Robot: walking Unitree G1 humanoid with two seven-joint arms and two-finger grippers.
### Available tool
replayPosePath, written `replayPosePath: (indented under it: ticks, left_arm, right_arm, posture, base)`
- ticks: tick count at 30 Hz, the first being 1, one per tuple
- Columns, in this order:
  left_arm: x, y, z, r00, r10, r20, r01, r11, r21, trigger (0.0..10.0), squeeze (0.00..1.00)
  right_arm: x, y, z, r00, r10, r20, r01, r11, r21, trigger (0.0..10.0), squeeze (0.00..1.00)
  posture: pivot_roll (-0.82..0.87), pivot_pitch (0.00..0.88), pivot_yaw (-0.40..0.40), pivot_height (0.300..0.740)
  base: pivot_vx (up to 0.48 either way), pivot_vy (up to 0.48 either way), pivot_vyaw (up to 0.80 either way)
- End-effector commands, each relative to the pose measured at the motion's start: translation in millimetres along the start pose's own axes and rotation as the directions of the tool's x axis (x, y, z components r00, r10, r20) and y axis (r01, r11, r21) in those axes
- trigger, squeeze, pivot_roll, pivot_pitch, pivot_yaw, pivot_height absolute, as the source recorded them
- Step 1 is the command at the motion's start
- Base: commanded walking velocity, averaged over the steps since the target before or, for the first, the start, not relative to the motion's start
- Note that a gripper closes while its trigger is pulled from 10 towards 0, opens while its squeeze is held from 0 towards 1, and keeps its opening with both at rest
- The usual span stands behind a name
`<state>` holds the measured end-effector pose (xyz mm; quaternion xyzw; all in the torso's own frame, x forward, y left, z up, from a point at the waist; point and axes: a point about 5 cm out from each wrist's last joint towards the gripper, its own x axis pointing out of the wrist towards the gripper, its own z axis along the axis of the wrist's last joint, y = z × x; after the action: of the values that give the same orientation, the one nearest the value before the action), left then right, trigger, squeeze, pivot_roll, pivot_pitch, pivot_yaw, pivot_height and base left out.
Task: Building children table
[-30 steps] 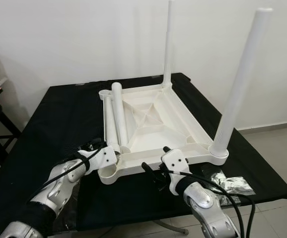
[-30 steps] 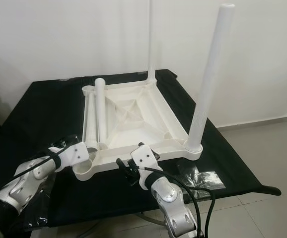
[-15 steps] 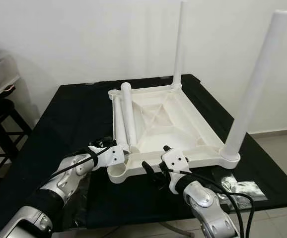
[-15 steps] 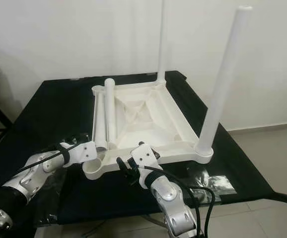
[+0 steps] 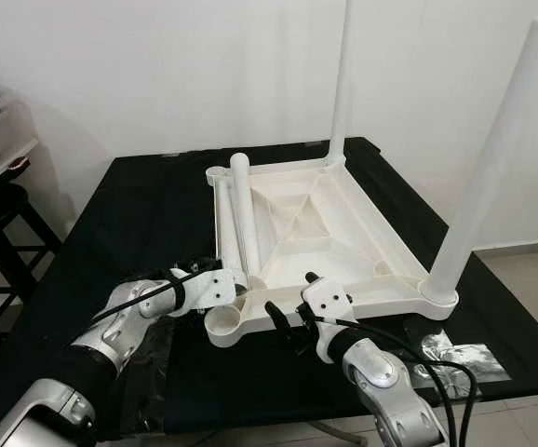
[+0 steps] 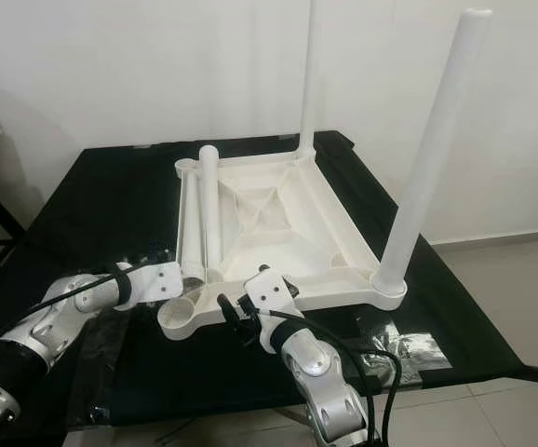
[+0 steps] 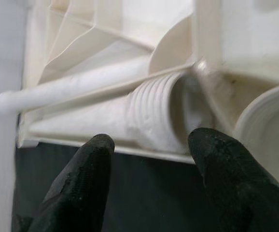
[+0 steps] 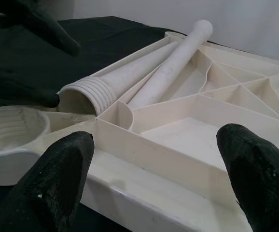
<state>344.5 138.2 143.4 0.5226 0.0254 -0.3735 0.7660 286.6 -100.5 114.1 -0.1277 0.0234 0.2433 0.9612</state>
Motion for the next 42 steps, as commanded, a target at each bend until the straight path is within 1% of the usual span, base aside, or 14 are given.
replayPosePath:
  ticks: [1, 3, 5, 9, 11, 13, 16, 18, 26, 29, 31, 38, 41, 42]
  left_arm:
    - [-10.9, 7.4, -8, 0.998, -0.057, -0.039, 0.057, 0.998, 0.003, 10.0, 0.0]
    - [-18.9, 12.0, -10, 0.994, -0.095, -0.061, 0.096, 0.995, 0.005, 10.0, 0.0]
    - [-21.0, 14.5, -10, 0.993, -0.098, -0.058, 0.099, 0.995, 0.004, 10.0, 0.0]
    - [-19.3, 20.4, -5, 0.997, -0.065, -0.043, 0.065, 0.998, 0.019, 10.0, 0.0]
    - [-13.5, 20.6, -1, 0.999, -0.032, -0.029, 0.033, 0.999, 0.028, 10.0, 0.0]
    - [-6.7, 17.2, 5, 1.0, -0.026, -0.005, 0.026, 0.999, 0.018, 10.0, 0.0]
    - [-3.2, 15.2, 8, 1.0, -0.029, 0.006, 0.029, 0.999, 0.013, 10.0, 0.0]
    - [3.6, 14.9, 17, 0.999, -0.024, 0.026, 0.023, 1.0, 0.014, 10.0, 0.0]
    - [9.4, 16.5, 25, 0.999, -0.023, 0.039, 0.022, 1.0, 0.023, 10.0, 0.0]
    - [17.1, 17.2, 22, 1.0, 0.004, -0.013, -0.002, 0.995, 0.1, 10.0, 0.0]
    - [19.7, 14.2, 18, 0.999, 0.003, -0.042, 0.003, 0.991, 0.133, 10.0, 0.0]
    - [20.2, 1.4, 11, 0.996, -0.051, -0.078, 0.063, 0.986, 0.154, 10.0, 0.0]
    - [19.9, 0.7, 10, 0.995, -0.055, -0.083, 0.067, 0.985, 0.158, 10.0, 0.0]
    - [18.8, 0.8, 7, 0.994, -0.058, -0.097, 0.074, 0.982, 0.175, 10.0, 0.0]
  right_arm:
    - [1.0, 0.0, 1, 1.0, -0.002, -0.005, 0.002, 1.0, 0.003, 10.0, 0.0]
    - [0.7, -0.4, 0, 1.0, -0.006, -0.006, 0.006, 1.0, 0.005, 10.0, 0.0]
    - [0.8, -0.3, 1, 1.0, -0.006, -0.006, 0.006, 1.0, 0.006, 10.0, 0.0]
    - [1.3, 0.4, 1, 1.0, -0.004, -0.004, 0.004, 1.0, 0.009, 10.0, 0.0]
    - [1.7, 1.2, 1, 1.0, -0.002, -0.004, 0.002, 1.0, 0.011, 10.0, 0.0]
    - [1.9, 1.7, 1, 1.0, 0.0, -0.003, 0.0, 1.0, 0.012, 10.0, 0.0]
    - [2.0, 1.7, 1, 1.0, 0.001, -0.003, -0.001, 1.0, 0.012, 10.0, 0.0]
    - [2.3, 1.5, 1, 1.0, 0.001, -0.003, -0.001, 1.0, 0.012, 10.0, 0.0]
    - [2.9, 1.6, 2, 1.0, 0.0, -0.001, 0.0, 1.0, 0.014, 10.0, 0.0]
    - [2.4, 2.3, 2, 1.0, -0.002, -0.001, 0.002, 1.0, 0.017, 10.0, 0.0]
    - [2.2, 2.2, 2, 1.0, -0.005, -0.001, 0.005, 1.0, 0.019, 10.0, 0.0]
    - [1.9, 1.6, 2, 1.0, -0.009, -0.002, 0.009, 1.0, 0.023, 10.0, 0.0]
    - [1.8, 1.7, 2, 1.0, -0.009, -0.002, 0.009, 1.0, 0.024, 10.0, 0.0]
    - [1.9, 1.7, 2, 1.0, -0.008, -0.002, 0.008, 1.0, 0.025, 10.0, 0.0]
  posture:
    - [-0.16, 0.0, 0.031, 0.74]
    - [-0.16, 0.0, 0.033, 0.74]
    - [-0.16, 0.0, 0.033, 0.74]
    - [-0.16, 0.0, 0.031, 0.74]
    - [-0.16, 0.0, 0.031, 0.74]
    - [-0.16, 0.0, 0.031, 0.74]
    - [-0.16, 0.0, 0.031, 0.74]
    - [-0.16, 0.0, 0.031, 0.74]
    - [-0.16, 0.0, 0.034, 0.74]
    - [-0.16, 0.0, 0.038, 0.74]
    - [-0.16, 0.0, 0.039, 0.74]
    - [-0.16, 0.0, 0.039, 0.74]
    - [-0.16, 0.0, 0.039, 0.74]
    - [-0.16, 0.0, 0.037, 0.74]
  base:
    - [0.0, 0.0, 0.0]
    - [0.0, 0.0, 0.0]
    - [0.0, 0.0, 0.0]
    - [0.0, 0.0, 0.0]
    - [0.0, 0.0, 0.0]
    - [0.0, 0.0, 0.0]
    - [0.0, 0.0, 0.0]
    - [0.0, 0.0, 0.0]
    - [0.0, 0.0, 0.0]
    - [0.0, 0.0, 0.0]
    - [0.0, 0.0, 0.0]
    - [0.0, 0.0, 0.0]
    - [0.0, 0.0, 0.0]
    - [0.0, 0.0, 0.0]
